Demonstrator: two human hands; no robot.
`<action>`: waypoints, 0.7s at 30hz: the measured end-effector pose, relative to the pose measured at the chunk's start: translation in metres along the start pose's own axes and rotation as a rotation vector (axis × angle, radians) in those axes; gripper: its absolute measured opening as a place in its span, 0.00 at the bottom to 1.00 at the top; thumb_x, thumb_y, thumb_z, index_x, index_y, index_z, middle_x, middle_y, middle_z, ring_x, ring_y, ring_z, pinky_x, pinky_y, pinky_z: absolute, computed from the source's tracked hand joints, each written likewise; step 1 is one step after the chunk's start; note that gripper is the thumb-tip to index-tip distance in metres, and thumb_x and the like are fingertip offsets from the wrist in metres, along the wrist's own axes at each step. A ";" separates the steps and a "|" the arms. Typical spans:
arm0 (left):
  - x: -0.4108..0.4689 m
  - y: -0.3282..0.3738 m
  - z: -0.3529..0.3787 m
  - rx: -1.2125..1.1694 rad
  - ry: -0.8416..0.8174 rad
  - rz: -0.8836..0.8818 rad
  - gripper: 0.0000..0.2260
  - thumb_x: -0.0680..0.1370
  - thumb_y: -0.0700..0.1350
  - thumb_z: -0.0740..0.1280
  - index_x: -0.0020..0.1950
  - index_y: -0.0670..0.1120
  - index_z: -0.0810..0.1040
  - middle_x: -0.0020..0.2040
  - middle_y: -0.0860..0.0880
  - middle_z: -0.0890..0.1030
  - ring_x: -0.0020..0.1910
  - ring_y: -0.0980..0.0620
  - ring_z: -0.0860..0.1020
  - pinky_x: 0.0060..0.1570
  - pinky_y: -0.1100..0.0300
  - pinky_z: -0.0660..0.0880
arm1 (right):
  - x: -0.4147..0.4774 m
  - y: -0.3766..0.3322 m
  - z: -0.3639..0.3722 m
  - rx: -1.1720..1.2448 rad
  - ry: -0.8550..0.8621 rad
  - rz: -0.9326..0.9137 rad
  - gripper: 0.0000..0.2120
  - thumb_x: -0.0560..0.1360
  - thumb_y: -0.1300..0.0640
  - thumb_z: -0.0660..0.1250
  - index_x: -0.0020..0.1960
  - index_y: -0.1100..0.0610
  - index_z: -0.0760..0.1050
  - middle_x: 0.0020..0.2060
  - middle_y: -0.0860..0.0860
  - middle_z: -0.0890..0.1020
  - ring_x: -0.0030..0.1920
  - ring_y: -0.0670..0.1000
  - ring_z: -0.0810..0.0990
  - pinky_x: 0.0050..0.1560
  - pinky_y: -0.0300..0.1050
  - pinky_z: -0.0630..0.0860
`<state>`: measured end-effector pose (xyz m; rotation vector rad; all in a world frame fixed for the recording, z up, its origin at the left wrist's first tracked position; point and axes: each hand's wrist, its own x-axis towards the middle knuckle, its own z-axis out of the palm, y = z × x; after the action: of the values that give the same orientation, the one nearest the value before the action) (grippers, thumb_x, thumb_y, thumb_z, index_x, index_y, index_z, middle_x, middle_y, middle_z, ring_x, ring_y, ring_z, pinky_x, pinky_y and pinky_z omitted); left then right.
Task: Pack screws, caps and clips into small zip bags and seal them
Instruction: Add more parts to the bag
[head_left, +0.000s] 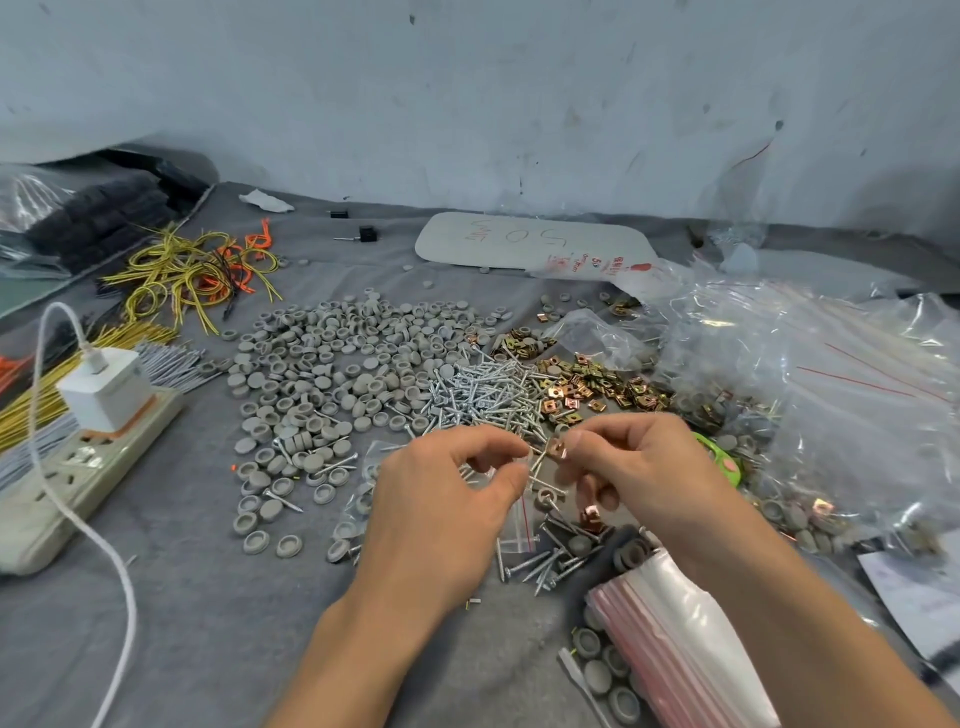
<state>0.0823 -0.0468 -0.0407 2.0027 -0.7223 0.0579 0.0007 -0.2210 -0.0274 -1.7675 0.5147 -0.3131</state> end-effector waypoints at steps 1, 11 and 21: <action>0.001 -0.001 -0.002 0.027 0.000 -0.005 0.07 0.74 0.53 0.76 0.47 0.65 0.84 0.42 0.69 0.82 0.46 0.70 0.79 0.43 0.74 0.72 | 0.004 0.000 -0.001 0.014 0.135 -0.011 0.07 0.81 0.58 0.70 0.48 0.52 0.86 0.38 0.53 0.88 0.35 0.51 0.84 0.36 0.45 0.77; 0.009 -0.018 -0.022 0.168 0.036 -0.093 0.07 0.74 0.52 0.76 0.49 0.65 0.84 0.40 0.70 0.81 0.50 0.78 0.73 0.43 0.79 0.65 | 0.026 0.005 0.016 -0.988 0.142 -0.077 0.12 0.77 0.59 0.71 0.55 0.44 0.84 0.55 0.48 0.83 0.53 0.52 0.79 0.60 0.49 0.75; 0.007 -0.020 -0.029 0.170 0.010 -0.116 0.08 0.75 0.51 0.75 0.51 0.64 0.84 0.40 0.71 0.79 0.50 0.77 0.73 0.44 0.78 0.65 | 0.026 0.010 0.019 -1.105 0.269 -0.123 0.07 0.79 0.54 0.67 0.45 0.45 0.79 0.47 0.43 0.80 0.53 0.52 0.72 0.55 0.51 0.60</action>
<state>0.1052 -0.0199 -0.0388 2.2014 -0.6111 0.0625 0.0300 -0.2196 -0.0439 -2.8542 0.8694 -0.3883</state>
